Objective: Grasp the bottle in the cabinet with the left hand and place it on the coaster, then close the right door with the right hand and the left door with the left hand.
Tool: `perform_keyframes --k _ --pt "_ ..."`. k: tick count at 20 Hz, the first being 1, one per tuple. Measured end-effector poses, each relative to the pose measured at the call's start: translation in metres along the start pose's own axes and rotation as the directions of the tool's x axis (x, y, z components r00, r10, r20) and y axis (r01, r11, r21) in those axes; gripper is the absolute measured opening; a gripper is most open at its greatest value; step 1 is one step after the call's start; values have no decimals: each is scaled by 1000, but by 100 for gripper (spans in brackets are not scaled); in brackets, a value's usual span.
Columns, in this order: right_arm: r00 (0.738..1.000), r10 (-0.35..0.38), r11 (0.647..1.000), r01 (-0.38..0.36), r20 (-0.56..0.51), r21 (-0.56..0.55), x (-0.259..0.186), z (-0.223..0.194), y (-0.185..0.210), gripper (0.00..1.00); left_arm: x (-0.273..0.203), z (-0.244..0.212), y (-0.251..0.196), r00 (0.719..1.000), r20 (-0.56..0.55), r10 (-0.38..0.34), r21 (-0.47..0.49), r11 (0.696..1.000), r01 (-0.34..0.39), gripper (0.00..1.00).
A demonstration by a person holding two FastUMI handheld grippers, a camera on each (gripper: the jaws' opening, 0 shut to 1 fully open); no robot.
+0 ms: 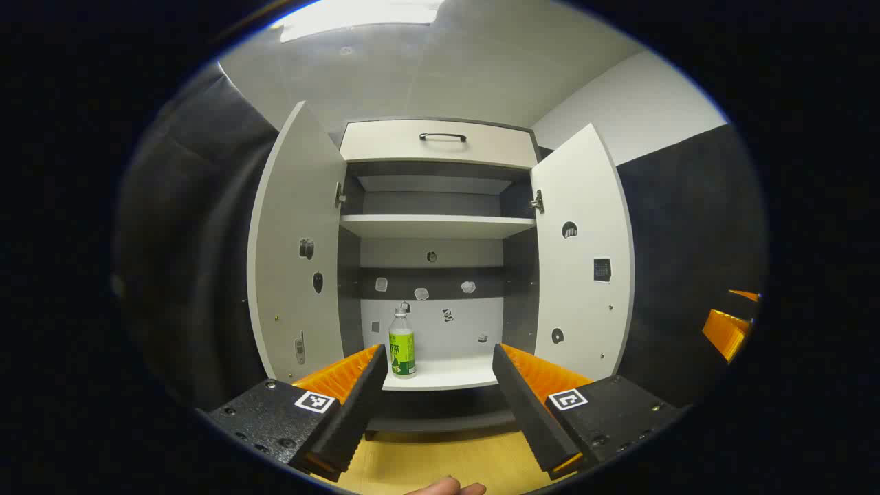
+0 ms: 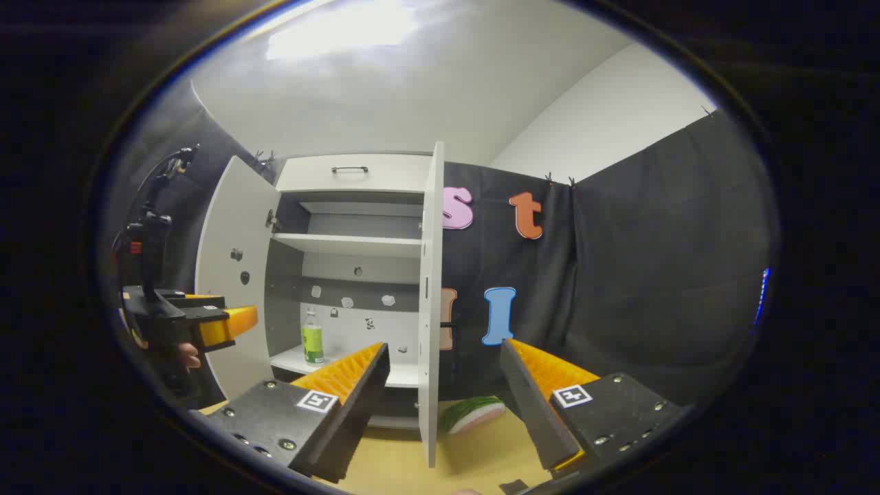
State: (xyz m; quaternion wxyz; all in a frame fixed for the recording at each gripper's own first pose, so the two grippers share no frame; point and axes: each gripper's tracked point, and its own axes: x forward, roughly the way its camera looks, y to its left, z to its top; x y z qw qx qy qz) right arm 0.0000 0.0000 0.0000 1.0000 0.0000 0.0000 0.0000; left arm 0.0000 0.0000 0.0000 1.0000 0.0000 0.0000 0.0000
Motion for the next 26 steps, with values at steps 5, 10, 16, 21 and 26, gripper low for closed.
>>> perform_keyframes --k 5,10,16,21,26 --pt "1000 9 1000 -9 7 -5 0 1 5 98 -6 5 2 1000 13 -10 18 1000 10 97" --pt "1000 7 1000 -7 0 -8 9 -3 13 98 0 0 10 1000 16 -12 35 999 11 98" --pt "1000 4 1000 -4 -12 -13 27 -12 30 98 24 -16 23 1000 -9 -23 25 999 23 98" --pt "1000 -2 1000 1 -25 -25 47 -27 43 98 56 -35 37 1000 -25 -17 1 1000 18 98" --pt "999 -8 999 7 -45 -37 68 -46 53 98 105 -56 48 999 -49 -5 -4 1000 5 98"
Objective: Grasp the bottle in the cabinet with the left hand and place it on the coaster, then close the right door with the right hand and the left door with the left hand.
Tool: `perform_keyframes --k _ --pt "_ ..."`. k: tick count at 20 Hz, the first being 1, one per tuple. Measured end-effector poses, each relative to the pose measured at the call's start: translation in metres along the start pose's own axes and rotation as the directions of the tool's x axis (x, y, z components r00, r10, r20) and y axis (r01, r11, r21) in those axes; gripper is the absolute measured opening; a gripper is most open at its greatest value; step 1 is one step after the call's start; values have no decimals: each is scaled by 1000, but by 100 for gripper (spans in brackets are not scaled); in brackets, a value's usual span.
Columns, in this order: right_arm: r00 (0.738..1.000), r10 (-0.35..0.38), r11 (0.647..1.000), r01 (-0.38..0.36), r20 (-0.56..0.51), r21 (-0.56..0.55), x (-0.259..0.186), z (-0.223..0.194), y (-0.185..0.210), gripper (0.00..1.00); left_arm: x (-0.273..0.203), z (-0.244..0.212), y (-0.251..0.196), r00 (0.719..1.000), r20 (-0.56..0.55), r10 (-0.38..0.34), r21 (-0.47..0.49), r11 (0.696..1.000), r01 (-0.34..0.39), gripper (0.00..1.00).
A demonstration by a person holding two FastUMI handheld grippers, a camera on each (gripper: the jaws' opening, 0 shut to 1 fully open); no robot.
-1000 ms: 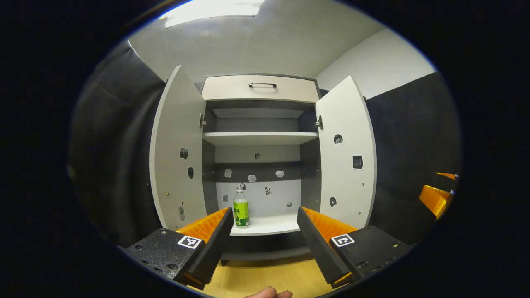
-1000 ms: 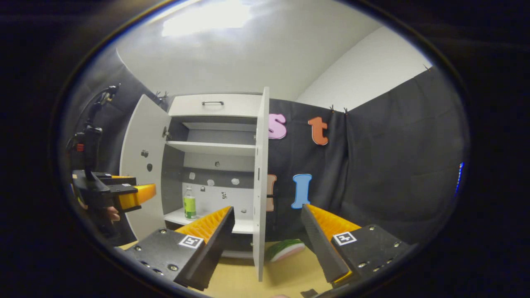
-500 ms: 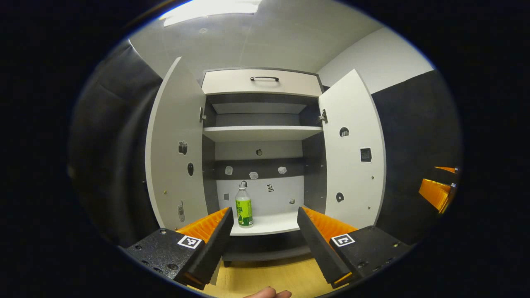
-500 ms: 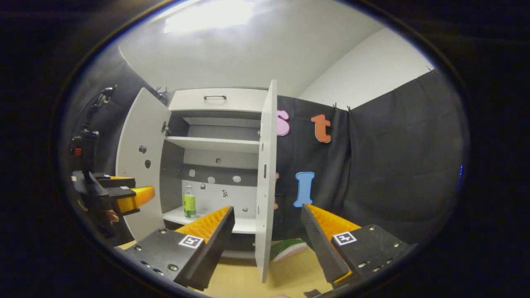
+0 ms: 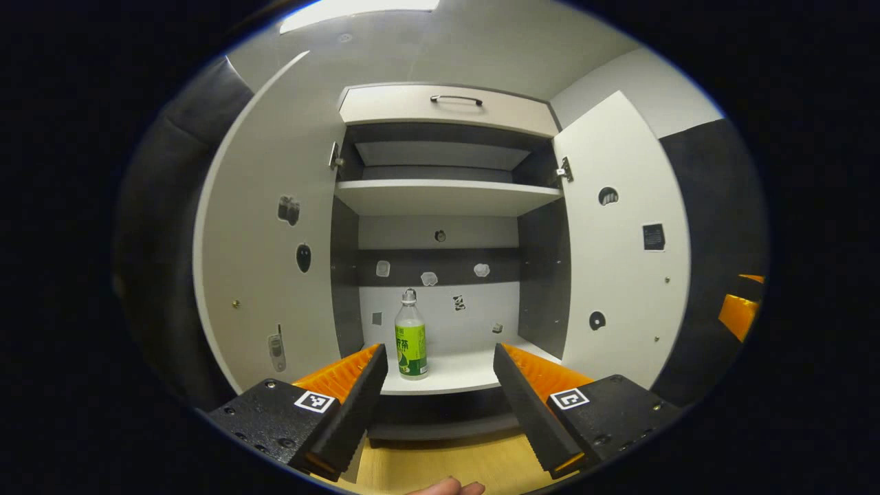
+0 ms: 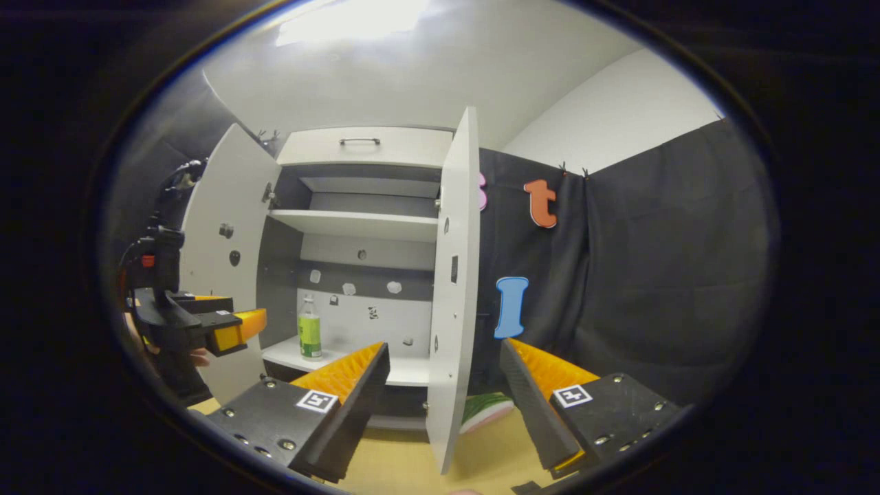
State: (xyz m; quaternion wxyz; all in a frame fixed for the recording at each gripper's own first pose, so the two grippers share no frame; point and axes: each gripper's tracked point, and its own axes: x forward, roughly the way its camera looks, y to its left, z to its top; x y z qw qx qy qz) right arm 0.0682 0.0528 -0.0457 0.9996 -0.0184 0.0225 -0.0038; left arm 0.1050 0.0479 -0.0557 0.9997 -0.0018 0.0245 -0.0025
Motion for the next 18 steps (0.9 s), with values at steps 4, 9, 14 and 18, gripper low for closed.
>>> perform_keyframes --k 4,9,14,18 --pt "1000 5 1000 -5 16 25 18 -5 10 98 47 -14 12 1000 -1 19 11 1000 -19 98" --pt "999 21 998 -24 46 58 33 1 22 98 125 -41 40 997 -23 68 12 998 -68 98" --pt "998 7 999 -10 68 48 37 4 22 98 197 -66 53 997 -40 72 -17 997 -73 98" --pt "997 -17 999 14 77 32 38 3 22 98 237 -91 62 993 -79 83 -33 996 -86 98"
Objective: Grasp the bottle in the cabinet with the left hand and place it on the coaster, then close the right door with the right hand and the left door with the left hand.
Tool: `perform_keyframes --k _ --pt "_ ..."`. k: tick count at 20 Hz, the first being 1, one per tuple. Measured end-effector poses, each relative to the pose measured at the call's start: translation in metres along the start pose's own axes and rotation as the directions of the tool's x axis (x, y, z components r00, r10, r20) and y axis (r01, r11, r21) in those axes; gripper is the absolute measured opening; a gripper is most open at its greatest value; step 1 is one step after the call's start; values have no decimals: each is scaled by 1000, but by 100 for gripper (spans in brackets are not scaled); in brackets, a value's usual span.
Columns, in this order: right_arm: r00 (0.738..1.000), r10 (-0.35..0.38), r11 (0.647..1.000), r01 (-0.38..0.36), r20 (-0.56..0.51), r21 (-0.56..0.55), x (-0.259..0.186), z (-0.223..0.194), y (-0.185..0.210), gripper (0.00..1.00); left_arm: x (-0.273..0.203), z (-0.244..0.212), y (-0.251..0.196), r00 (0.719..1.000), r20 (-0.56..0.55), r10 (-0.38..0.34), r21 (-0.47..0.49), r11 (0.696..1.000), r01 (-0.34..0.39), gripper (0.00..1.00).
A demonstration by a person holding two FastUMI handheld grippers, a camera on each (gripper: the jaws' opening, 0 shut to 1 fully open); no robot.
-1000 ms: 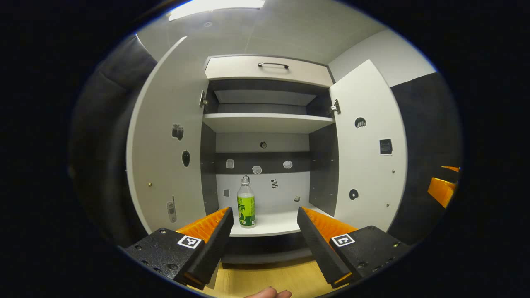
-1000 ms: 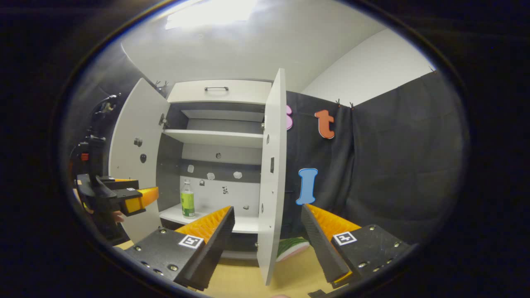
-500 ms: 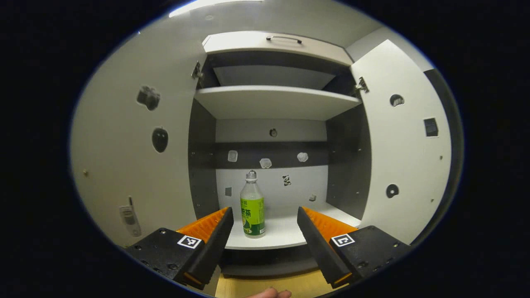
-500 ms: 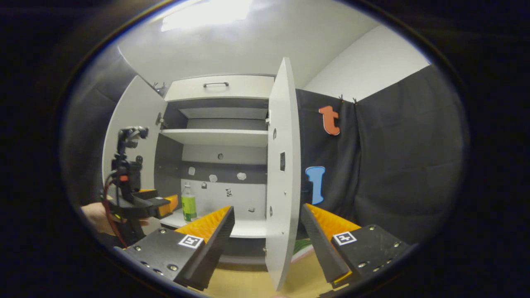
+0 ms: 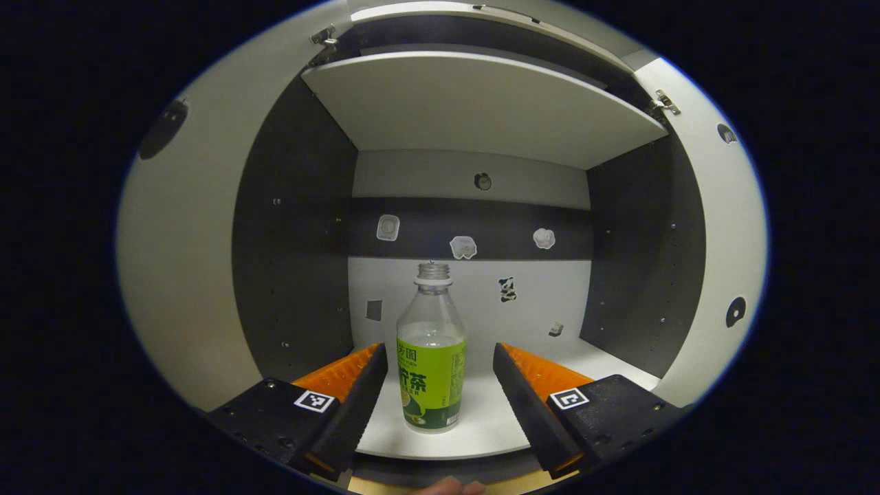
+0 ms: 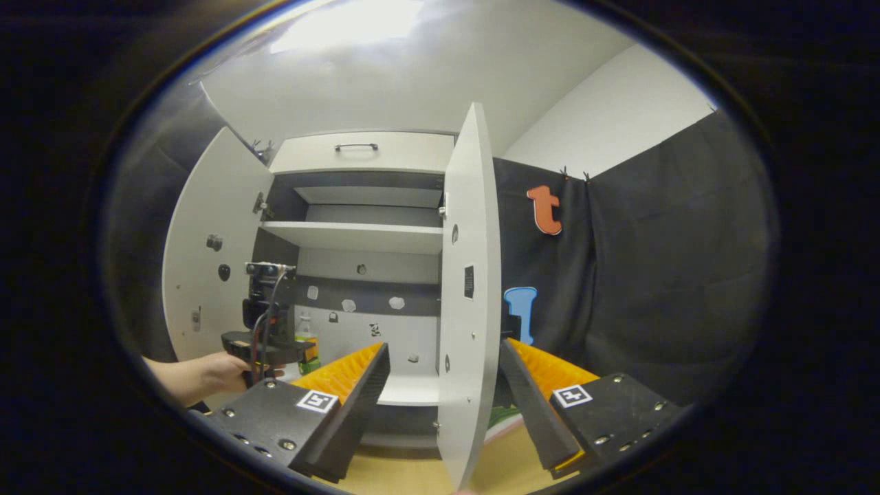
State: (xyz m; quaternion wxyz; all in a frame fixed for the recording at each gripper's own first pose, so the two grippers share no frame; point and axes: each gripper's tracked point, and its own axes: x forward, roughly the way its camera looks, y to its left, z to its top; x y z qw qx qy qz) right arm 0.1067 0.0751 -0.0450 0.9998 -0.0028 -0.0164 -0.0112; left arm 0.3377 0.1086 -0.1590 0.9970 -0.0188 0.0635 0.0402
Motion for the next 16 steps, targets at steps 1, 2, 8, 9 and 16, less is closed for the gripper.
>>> perform_keyframes --k 1,2,8,9,16 --pt "1000 -5 1000 5 -1 -3 0 -1 0 98 8 -4 3 1000 -7 10 5 1000 -10 98" --pt "1000 -12 1000 12 -4 -6 0 -3 0 98 17 -7 5 1000 -11 13 2 1000 -13 98" --pt "996 -72 997 72 -53 -2 -6 -28 6 98 35 -16 4 999 -29 13 17 1000 -13 77" --pt "995 -76 997 76 -62 1 -7 -31 8 98 27 -13 0 1000 -22 2 -4 1000 -2 79" --pt "997 26 1000 -25 -69 18 -13 -44 52 98 -45 9 -11 998 5 -62 -60 996 62 78"
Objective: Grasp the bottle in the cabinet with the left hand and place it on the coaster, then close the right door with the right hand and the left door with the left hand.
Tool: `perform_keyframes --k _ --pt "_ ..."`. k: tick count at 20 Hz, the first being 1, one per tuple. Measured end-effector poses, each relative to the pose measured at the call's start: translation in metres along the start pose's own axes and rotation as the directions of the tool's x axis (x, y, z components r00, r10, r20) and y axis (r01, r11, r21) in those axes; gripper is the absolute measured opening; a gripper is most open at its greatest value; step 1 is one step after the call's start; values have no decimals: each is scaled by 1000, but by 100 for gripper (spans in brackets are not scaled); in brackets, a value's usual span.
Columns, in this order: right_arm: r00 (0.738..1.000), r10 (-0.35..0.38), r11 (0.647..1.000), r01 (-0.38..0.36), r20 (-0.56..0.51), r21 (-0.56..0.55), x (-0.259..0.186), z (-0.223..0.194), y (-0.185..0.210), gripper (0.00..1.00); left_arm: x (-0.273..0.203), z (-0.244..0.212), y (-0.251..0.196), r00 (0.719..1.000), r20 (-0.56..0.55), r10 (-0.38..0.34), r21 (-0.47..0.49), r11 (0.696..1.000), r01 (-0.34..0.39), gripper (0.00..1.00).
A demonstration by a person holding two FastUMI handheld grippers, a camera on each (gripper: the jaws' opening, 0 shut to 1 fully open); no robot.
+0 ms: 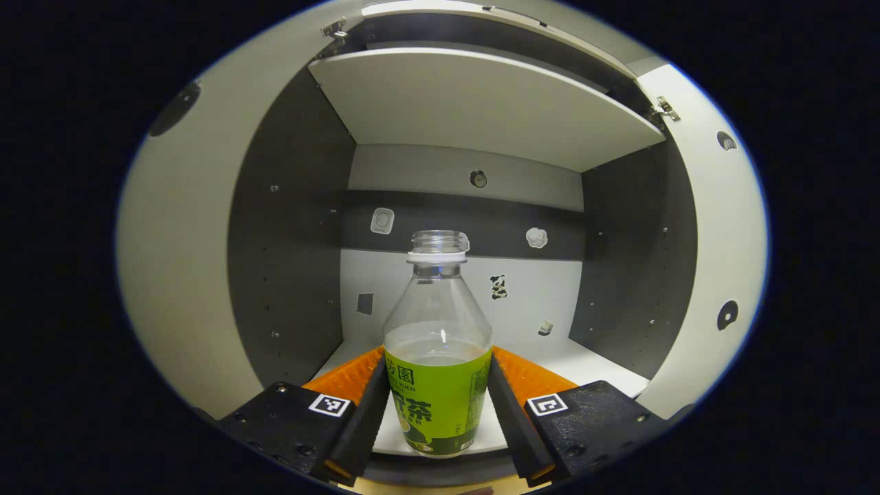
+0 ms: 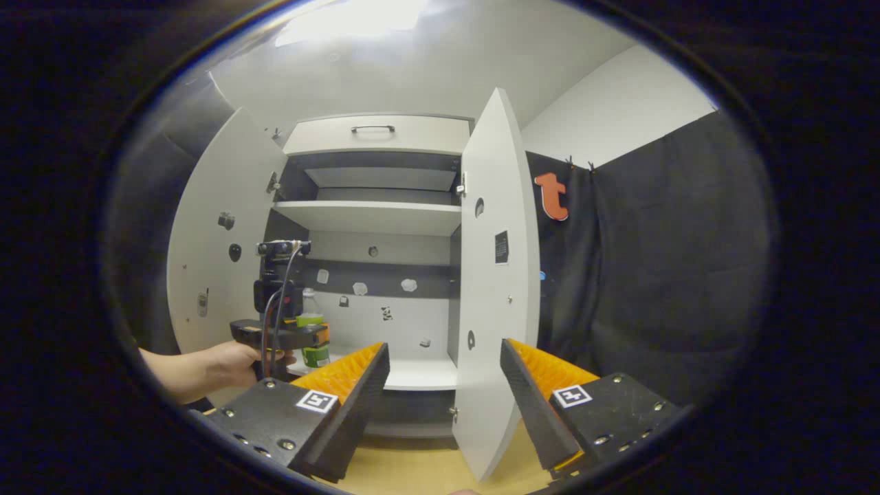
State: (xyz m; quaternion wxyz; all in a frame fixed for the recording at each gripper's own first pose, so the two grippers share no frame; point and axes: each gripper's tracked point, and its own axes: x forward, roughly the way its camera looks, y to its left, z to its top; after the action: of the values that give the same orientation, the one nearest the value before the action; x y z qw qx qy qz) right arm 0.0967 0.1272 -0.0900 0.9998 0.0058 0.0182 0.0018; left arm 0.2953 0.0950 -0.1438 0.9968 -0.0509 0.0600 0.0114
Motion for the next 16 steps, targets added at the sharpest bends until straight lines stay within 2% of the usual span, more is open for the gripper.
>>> perform_keyframes --k 1,2,3,4,6,7,8,9,10,11,14,16 --pt "1000 2 1000 -2 -5 1 2 -2 1 98 -13 2 1 1000 1 -6 -4 1000 6 78" --pt "1000 8 1000 -8 0 -7 5 -1 3 93 -23 8 3 1000 9 -8 0 1000 8 78" --pt "1000 8 1000 -8 7 -18 8 0 4 98 -34 13 11 1000 23 9 2 1000 -9 78" --pt "1000 6 1000 -6 10 -21 11 -1 4 93 -45 16 14 1000 30 7 8 1000 -7 79" --pt "1000 8 1000 -8 12 -10 15 -4 8 93 -71 25 20 997 73 12 31 999 -14 79" --pt "1000 10 1000 -10 6 -4 18 -6 10 98 -83 21 24 997 79 15 41 999 -18 77" --pt "1000 9 1000 -9 -2 -5 20 -10 12 98 -94 17 26 997 74 13 43 999 -16 79" --pt "1000 9 1000 -9 -4 -9 23 -9 14 98 -107 9 27 998 61 9 37 999 -11 79" --pt "1000 12 1000 -12 -5 -12 22 -9 18 93 -118 1 27 999 50 0 27 1000 -1 79" --pt "1000 17 1000 -17 -7 -16 22 -10 21 98 -131 -11 25 999 32 -9 20 1000 9 78" --pt "999 38 999 -39 -22 -28 19 -16 34 98 -160 -46 15 999 10 -53 48 997 52 81" --pt "997 60 998 -61 -38 -31 16 -21 45 98 -182 -66 7 996 12 -85 70 994 84 79"
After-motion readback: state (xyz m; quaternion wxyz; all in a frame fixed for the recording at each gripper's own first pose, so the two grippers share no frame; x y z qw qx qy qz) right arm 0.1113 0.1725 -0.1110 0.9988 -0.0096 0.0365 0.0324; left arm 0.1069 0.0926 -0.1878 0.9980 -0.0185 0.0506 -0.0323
